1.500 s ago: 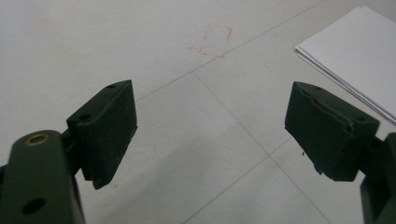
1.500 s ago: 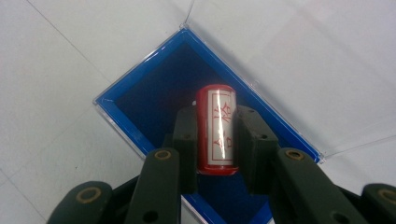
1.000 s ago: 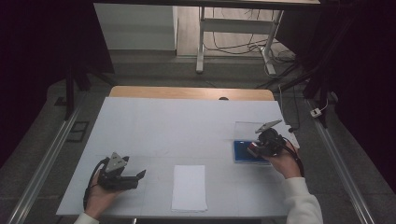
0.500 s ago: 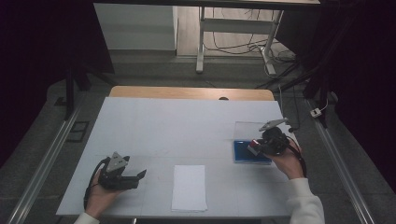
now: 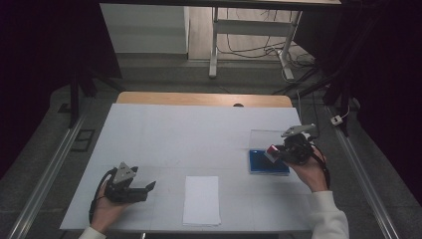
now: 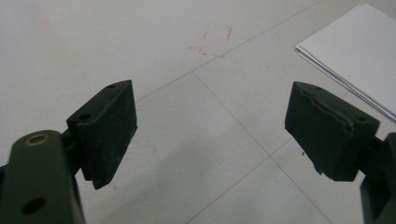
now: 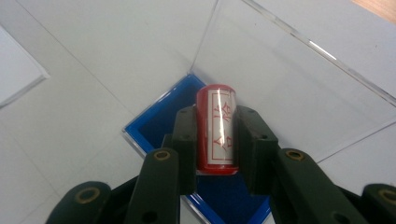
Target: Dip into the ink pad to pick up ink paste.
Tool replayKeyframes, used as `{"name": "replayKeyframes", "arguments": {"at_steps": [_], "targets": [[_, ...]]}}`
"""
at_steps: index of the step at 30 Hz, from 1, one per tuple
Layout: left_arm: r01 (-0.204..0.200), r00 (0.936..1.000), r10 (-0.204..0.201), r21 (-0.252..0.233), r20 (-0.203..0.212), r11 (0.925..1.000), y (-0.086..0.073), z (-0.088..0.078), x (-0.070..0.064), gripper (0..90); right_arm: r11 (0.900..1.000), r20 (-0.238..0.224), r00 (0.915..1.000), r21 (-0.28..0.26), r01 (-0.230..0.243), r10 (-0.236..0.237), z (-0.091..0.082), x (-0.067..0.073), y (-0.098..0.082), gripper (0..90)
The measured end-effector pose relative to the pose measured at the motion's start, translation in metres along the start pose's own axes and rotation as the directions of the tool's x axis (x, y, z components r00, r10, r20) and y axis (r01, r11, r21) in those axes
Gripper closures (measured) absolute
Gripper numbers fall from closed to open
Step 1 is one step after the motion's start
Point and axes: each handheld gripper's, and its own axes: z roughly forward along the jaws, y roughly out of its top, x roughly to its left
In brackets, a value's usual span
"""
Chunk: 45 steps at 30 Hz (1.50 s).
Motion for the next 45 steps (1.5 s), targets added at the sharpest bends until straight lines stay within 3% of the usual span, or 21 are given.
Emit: {"name": "replayKeyframes", "arguments": {"at_steps": [9, 30, 45], "targets": [[-0.001, 1.0, 0.001, 0.002, 0.001, 1.0, 0.0, 0.0, 0.0, 17.1, 0.999, 0.029, 0.9991, 0.037, 0.031, -0.032, 0.007, 0.004, 0.002, 70.2], [-0.005, 1.0, 0.005, 0.013, 0.001, 0.9999, 0.0, 0.001, 0.0, 17.1, 0.99, 0.043, 0.997, 0.128, 0.058, -0.064, 0.03, 0.004, -0.003, 70.2], [-0.003, 1.0, 0.003, 0.016, 0.002, 0.9999, -0.001, 0.001, 0.0, 17.1, 0.987, 0.059, 0.9951, 0.144, 0.07, -0.079, 0.033, 0.007, -0.001, 70.2]]}}
